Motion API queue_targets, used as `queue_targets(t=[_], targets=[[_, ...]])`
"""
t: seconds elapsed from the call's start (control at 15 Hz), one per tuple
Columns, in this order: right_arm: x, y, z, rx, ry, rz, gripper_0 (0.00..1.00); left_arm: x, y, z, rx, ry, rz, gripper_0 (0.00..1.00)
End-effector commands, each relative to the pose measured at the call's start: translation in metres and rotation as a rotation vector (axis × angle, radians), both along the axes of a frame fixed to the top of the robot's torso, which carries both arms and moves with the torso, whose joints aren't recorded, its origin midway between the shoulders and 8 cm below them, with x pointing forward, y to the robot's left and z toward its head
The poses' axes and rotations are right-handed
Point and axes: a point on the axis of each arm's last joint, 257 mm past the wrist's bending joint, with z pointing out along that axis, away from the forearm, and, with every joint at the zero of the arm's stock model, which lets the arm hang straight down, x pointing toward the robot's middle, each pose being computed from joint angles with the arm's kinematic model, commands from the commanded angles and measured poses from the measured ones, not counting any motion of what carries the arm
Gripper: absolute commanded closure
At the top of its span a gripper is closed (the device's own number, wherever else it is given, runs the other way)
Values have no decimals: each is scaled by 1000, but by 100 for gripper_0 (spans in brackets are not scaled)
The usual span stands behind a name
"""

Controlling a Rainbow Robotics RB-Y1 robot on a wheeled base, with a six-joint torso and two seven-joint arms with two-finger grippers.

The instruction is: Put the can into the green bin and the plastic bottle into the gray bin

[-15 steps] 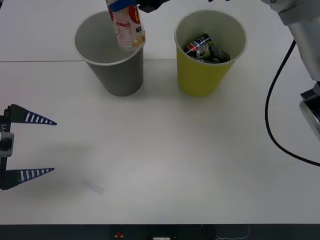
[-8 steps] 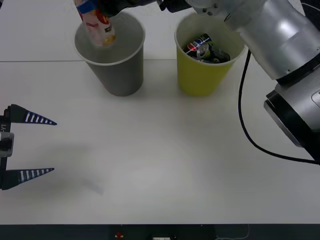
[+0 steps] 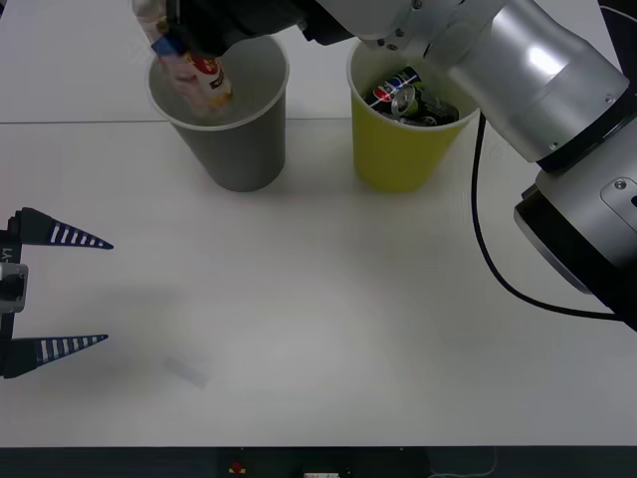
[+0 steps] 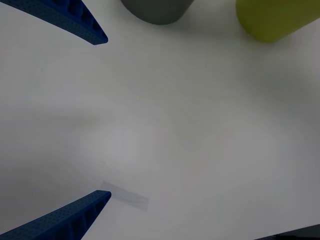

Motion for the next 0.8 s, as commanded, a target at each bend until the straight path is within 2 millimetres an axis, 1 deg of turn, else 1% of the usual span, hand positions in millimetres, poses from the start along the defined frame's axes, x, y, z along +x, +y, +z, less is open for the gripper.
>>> queue_targets(t=[0.07, 0.27, 0.4, 0.53, 0.67, 0.8], targets=[[-2, 1, 1, 2, 3, 7, 0, 0, 0, 0, 0, 0, 0, 0], [-1, -1, 3, 1, -2, 7, 0, 0, 0, 0, 0, 0, 0, 0], [-1, -7, 8, -8, -20, 12, 0, 0, 0, 0, 0, 0, 0, 0], [-7, -21, 14, -38, -7, 25, 0, 0, 0, 0, 0, 0, 0, 0], [-19, -34, 23, -47, -1, 47, 0, 0, 0, 0, 0, 0, 0, 0], [-27, -50, 24, -42, -9, 60, 0, 0, 0, 0, 0, 0, 0, 0]])
